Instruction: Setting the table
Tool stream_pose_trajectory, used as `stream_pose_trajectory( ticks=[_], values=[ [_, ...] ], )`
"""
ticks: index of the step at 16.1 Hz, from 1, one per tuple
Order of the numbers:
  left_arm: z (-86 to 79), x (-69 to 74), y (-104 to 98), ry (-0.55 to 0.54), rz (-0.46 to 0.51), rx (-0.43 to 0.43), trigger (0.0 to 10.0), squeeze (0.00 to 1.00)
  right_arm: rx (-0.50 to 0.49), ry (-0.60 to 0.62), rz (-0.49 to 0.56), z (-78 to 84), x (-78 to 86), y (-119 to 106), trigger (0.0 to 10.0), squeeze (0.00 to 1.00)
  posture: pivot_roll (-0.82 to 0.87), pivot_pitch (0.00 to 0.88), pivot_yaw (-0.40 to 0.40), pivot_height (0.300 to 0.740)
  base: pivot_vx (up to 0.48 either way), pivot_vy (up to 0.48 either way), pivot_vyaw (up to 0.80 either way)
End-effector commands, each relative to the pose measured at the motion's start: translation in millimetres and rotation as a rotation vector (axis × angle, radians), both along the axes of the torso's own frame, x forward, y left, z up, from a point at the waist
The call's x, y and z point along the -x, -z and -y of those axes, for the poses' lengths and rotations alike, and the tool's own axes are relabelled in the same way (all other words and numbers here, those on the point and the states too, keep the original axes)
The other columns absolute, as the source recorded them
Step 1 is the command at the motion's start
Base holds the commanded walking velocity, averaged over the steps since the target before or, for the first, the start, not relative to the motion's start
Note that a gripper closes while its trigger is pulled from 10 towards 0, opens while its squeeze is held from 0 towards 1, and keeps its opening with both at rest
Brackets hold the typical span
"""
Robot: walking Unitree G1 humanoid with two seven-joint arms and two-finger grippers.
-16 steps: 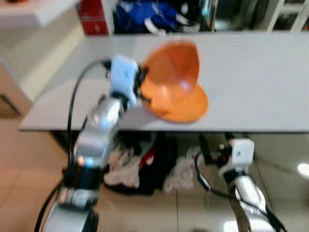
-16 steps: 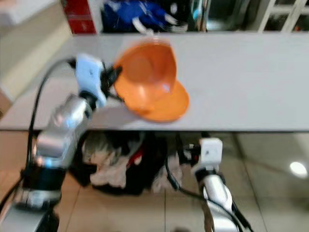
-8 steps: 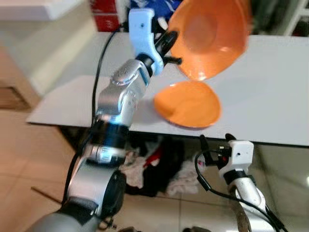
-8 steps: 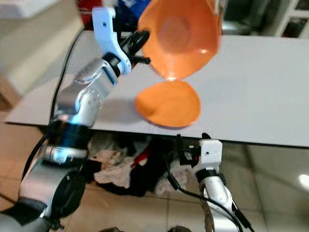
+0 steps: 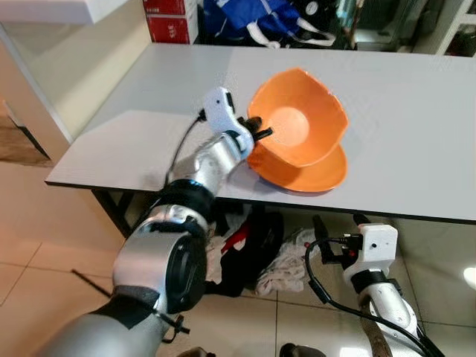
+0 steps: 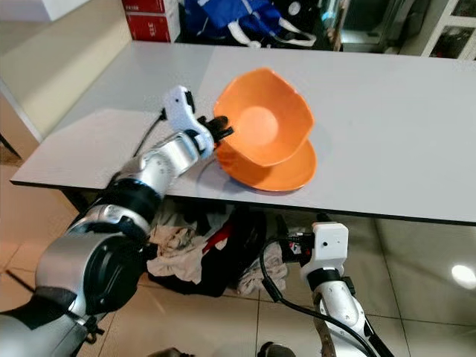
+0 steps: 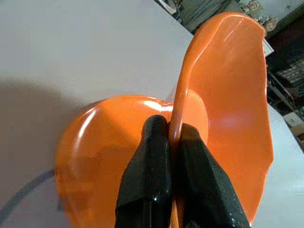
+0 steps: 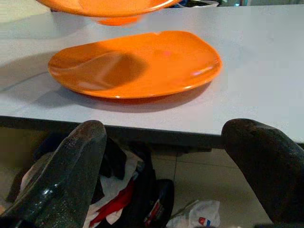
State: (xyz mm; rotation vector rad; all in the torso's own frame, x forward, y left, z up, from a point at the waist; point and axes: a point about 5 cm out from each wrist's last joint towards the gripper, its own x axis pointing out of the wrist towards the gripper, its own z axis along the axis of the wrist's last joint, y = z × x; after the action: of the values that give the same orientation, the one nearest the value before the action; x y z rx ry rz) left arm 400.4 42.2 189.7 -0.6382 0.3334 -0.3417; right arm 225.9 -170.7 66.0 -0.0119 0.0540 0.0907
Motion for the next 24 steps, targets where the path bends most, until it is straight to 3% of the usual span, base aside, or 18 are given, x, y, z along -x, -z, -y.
stream_pose_trajectory(
  ticks=[1, 5, 8, 11, 16, 17, 18, 21, 22, 23, 24],
  values=[
    [3.0, -3.3, -12, -0.024, 0.024, 0.040, 0.0, 0.00, 0.004, -0.008, -0.005, -1.4, 2.2, -1, 10.0, 0.00, -0.15, 0.064, 0.058, 0.740, 0.000, 0.000, 0.00],
    [10.8, -0.5, 0, -0.043, -0.057, 0.062, 0.0, 0.00, 0.007, -0.011, -0.015, -3.0, 6.1, 1, 10.0, 0.00, -0.17, 0.065, 0.063, 0.740, 0.000, 0.000, 0.00],
    [17.2, 5.5, 16, -0.057, -0.182, 0.024, 0.0, 0.00, 0.010, -0.013, -0.021, -3.6, 8.0, 2, 10.0, 0.00, -0.18, 0.060, 0.067, 0.740, 0.000, 0.000, 0.00],
    [17.0, 5.9, 19, -0.085, -0.219, 0.010, 0.0, 0.00, 0.012, -0.013, -0.027, -3.3, 9.2, 2, 10.0, 0.00, -0.18, 0.057, 0.071, 0.740, 0.000, 0.000, 0.00],
    [13.2, 4.4, 18, -0.141, -0.253, 0.061, 0.0, 0.00, 0.017, -0.019, -0.034, -3.1, 10.6, 2, 10.0, 0.00, -0.19, 0.063, 0.073, 0.740, 0.000, 0.000, 0.00],
    [14.7, 5.8, 21, -0.143, -0.265, 0.069, 3.3, 0.00, 0.020, -0.022, -0.037, -3.1, 10.9, 2, 10.0, 0.00, -0.20, 0.065, 0.071, 0.740, 0.000, 0.000, 0.00],
    [15.7, 7.6, 25, -0.142, -0.282, 0.059, 10.0, 0.00, 0.022, -0.024, -0.038, -2.9, 11.4, 2, 10.0, 0.00, -0.20, 0.065, 0.071, 0.740, 0.000, 0.000, 0.00],
    [16.5, 8.7, 28, -0.142, -0.289, 0.053, 10.0, 0.00, 0.025, -0.022, -0.040, -2.4, 13.1, 2, 10.0, 0.00, -0.20, 0.068, 0.071, 0.740, 0.000, 0.000, 0.00],
    [16.8, 9.1, 29, -0.142, -0.290, 0.050, 10.0, 0.15, 0.026, -0.022, -0.042, -2.3, 13.7, 1, 10.0, 0.00, -0.20, 0.070, 0.071, 0.740, 0.000, 0.000, 0.00],
    [17.6, 9.7, 30, -0.138, -0.289, 0.044, 10.0, 1.00, 0.026, -0.022, -0.043, -2.3, 13.9, 1, 10.0, 0.00, -0.20, 0.070, 0.071, 0.740, 0.000, 0.000, 0.00],
    [18.7, 10.6, 31, -0.133, -0.292, 0.037, 10.0, 1.00, 0.027, -0.022, -0.044, -2.2, 14.2, 2, 10.0, 0.00, -0.20, 0.073, 0.071, 0.740, 0.000, 0.000, 0.00]
  ],
)
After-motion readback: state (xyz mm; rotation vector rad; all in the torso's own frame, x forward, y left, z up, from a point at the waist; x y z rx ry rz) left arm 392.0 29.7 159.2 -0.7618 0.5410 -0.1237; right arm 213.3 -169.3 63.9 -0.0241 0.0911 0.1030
